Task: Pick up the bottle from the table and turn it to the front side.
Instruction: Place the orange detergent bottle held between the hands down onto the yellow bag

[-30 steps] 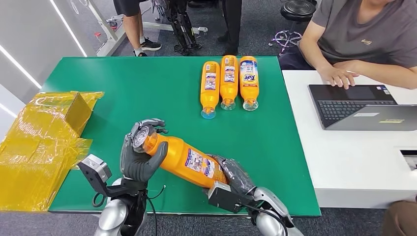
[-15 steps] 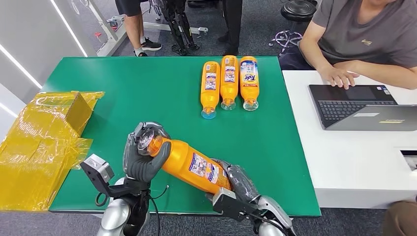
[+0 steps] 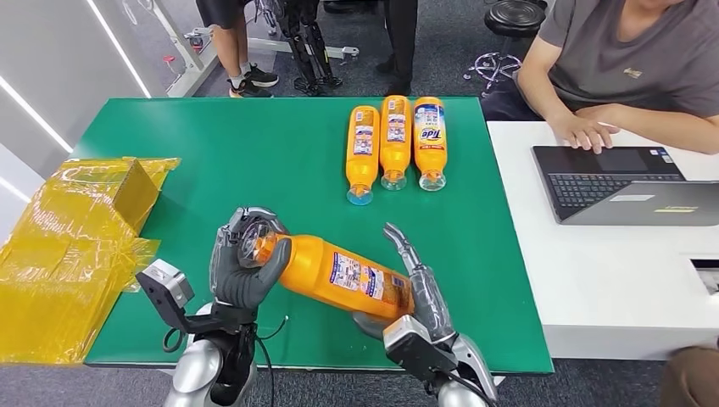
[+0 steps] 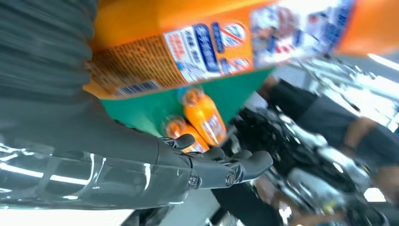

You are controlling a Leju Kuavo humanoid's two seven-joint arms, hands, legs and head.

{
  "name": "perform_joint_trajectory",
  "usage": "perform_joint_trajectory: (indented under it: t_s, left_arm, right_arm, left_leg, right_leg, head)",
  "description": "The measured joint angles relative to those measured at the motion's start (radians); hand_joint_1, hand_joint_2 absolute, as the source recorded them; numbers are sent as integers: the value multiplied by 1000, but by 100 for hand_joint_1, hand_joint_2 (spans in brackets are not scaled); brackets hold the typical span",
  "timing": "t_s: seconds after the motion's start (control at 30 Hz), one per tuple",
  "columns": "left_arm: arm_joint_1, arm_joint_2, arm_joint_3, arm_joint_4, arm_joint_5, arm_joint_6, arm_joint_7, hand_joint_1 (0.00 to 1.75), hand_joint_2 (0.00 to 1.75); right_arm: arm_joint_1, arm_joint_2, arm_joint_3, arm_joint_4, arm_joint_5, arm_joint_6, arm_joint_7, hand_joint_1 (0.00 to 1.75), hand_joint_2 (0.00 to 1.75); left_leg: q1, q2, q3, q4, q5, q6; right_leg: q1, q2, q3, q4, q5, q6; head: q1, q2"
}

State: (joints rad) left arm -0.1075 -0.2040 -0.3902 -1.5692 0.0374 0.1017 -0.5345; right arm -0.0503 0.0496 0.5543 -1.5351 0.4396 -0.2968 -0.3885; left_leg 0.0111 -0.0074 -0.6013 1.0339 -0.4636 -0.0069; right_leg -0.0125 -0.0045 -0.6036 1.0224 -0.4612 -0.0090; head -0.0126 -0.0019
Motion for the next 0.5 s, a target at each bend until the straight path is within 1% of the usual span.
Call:
perform_joint_trajectory:
  t_s: [0.1,0.27,0.37,0.5]
  left_arm:
    - [2,1,0,5,18,13,-7,175,175]
    - [5,5,4,6,25,49,-13,175,175]
    - [0,16,18,-6,-56,104,1,175,175]
    - [-29,50,49,-24,-219,175,49,175,175]
  right_arm:
    - [-10,11,0,-15,-9,-30,-16,0,175]
    - [-22,17,0,-23,-19,-49,-29,0,175]
    - [-28,18,1,-23,-32,-70,-51,0,175]
    - [-38,18,2,-23,-55,-97,-71,0,175]
  left_leg:
    - [0,0,0,0,0,0]
    - [0,0,0,0,0,0]
    - [0,1,0,0,0,0]
    - [0,1,1,0,0,0]
  right_leg:
    - [0,0,0,0,0,0]
    - [0,0,0,0,0,0]
    - [0,0,0,0,0,0]
    - [0,0,0,0,0,0]
  head:
    - [0,0]
    - [0,0]
    - [0,0]
    - [0,0]
